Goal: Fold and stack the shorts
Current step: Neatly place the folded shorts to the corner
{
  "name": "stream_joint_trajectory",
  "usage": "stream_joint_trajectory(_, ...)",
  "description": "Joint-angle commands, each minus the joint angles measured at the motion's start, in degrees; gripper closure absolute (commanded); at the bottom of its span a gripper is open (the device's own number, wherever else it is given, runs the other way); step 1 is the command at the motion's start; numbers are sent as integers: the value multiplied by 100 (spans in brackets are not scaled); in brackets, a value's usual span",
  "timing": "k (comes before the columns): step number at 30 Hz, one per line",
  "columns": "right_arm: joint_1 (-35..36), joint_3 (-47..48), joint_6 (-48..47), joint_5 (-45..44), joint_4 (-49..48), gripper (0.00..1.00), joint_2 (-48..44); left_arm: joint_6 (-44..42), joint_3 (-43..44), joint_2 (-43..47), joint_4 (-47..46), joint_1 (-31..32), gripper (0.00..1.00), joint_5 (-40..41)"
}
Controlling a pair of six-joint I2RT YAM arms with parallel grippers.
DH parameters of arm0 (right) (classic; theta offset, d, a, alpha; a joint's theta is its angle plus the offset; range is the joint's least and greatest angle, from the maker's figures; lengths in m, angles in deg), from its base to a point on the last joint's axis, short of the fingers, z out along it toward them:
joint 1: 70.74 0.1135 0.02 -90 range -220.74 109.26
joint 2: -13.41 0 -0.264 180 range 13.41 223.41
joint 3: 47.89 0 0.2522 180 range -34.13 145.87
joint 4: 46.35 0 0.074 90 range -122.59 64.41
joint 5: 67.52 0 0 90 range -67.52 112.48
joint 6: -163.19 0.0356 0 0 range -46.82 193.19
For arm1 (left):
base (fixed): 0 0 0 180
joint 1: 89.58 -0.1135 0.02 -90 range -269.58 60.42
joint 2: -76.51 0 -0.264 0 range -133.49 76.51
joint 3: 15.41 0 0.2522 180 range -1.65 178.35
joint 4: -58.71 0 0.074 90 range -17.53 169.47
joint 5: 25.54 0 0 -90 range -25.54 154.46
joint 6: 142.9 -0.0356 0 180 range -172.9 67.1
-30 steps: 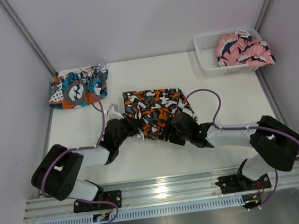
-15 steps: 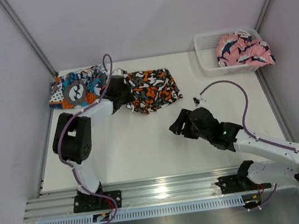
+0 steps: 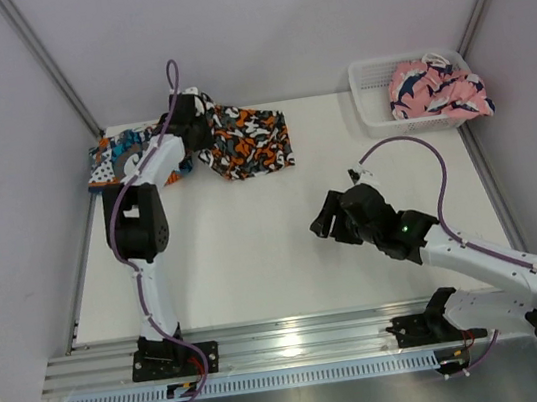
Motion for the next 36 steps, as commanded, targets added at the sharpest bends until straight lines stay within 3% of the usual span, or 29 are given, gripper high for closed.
stream_joint_trajectory(1,-110,465,-287,74,165,34,71,-505,1132,-153,431,-59,100,-434)
stream_joint_trajectory(7,-330,711,-419,364,244,34,211,-725,2899,-857,1284,-322,100,-354)
stream_joint_trajectory(13,-401,1045,-586,470,499,34,545,-593,2945,-849,1364,-884,100,-1039)
stream_joint_trajectory(18,-427,1054,-534,619,324,34,852,-751,2918,-717,1592,-1383,100,-1101)
stream_joint_trajectory(22,-401,1115,-472,698,315,35,1098,-400,2909,-647,1461,-1965,100,-2023)
stream_joint_trajectory(26,-374,1230,-437,628,368,35,1327,-383,2953,-506,1435,-2141,100,-2156)
stream_joint_trajectory(30,-287,1282,-270,610,262,35,1556,-22,3154,-619,1355,-2344,99,-2954)
stream_joint_trajectory(36,3,1555,-103,444,245,36,1986,390,3358,-778,1312,-2309,98,-3378)
